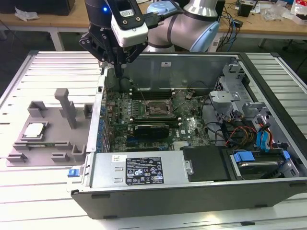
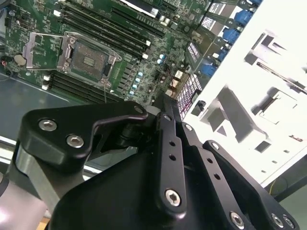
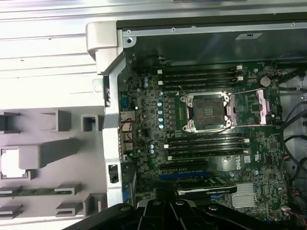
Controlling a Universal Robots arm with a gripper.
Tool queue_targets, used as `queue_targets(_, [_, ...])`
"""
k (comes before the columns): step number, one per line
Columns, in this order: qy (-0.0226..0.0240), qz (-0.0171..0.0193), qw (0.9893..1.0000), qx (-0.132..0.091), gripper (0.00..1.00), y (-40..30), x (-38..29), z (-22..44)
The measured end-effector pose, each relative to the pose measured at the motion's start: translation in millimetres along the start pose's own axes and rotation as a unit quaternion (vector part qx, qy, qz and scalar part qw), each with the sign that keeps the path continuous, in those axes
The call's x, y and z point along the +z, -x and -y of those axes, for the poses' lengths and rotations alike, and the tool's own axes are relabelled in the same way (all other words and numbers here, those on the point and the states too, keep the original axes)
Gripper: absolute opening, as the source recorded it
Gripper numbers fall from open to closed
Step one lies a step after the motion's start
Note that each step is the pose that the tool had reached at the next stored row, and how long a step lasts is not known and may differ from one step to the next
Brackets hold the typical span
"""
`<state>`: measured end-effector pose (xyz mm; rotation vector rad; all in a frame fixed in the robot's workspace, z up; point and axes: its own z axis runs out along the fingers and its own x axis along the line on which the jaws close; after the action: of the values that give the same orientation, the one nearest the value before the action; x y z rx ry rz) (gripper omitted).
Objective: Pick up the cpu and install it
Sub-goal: 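Reach for the cpu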
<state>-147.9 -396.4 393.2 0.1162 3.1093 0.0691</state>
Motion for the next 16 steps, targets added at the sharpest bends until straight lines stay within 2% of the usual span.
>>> queue_targets(14, [0.0001,0.0019,1.0000,0.000,0.11,-19.4,-0.6,-0.3])
queue_targets(16, [0.0002,0.0024,1.0000,0.000,0.11,-24.3,-0.7,-0.6])
